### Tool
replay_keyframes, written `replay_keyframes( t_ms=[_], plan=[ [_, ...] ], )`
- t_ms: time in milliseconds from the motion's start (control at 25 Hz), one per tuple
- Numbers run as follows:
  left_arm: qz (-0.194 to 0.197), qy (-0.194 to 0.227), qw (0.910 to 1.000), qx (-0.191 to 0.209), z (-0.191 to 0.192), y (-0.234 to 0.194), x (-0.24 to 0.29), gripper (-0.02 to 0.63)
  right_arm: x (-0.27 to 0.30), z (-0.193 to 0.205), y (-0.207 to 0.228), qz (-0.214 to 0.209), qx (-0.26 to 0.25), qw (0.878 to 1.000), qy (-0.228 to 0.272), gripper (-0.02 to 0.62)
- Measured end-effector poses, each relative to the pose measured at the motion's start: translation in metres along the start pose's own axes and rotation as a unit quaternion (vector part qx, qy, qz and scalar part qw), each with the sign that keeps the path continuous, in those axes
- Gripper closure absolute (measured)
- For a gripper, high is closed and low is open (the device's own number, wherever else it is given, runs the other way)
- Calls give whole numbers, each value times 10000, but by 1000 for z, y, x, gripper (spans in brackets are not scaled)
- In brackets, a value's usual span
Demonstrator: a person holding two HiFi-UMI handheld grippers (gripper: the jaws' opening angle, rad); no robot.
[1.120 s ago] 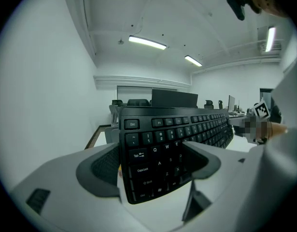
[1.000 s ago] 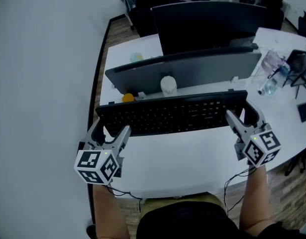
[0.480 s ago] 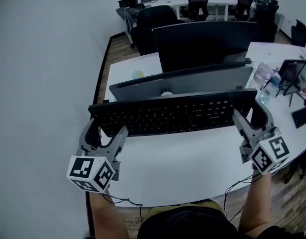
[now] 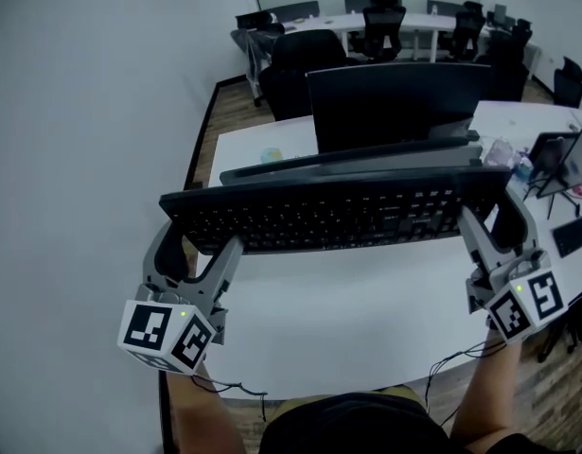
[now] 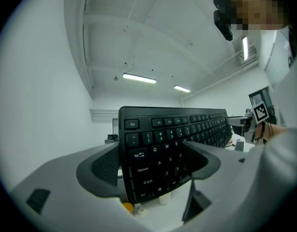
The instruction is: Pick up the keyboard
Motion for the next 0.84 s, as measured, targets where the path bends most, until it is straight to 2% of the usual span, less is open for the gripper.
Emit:
replay_keyframes(
  t_ms=[840],
  plan=[
    [-23, 37, 10000, -22, -3, -4, -3, 204, 0, -3, -6, 32, -25, 10000, 49, 285]
  ],
)
Point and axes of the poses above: the fingertips, and each gripper's own axes: x forward along the fingers, y to its right, z out of its underside, the point moved 2 cm from there along -x, backward along the fingers, and after that the axes turned 9 degrees about -x, right-handed, at the moved point
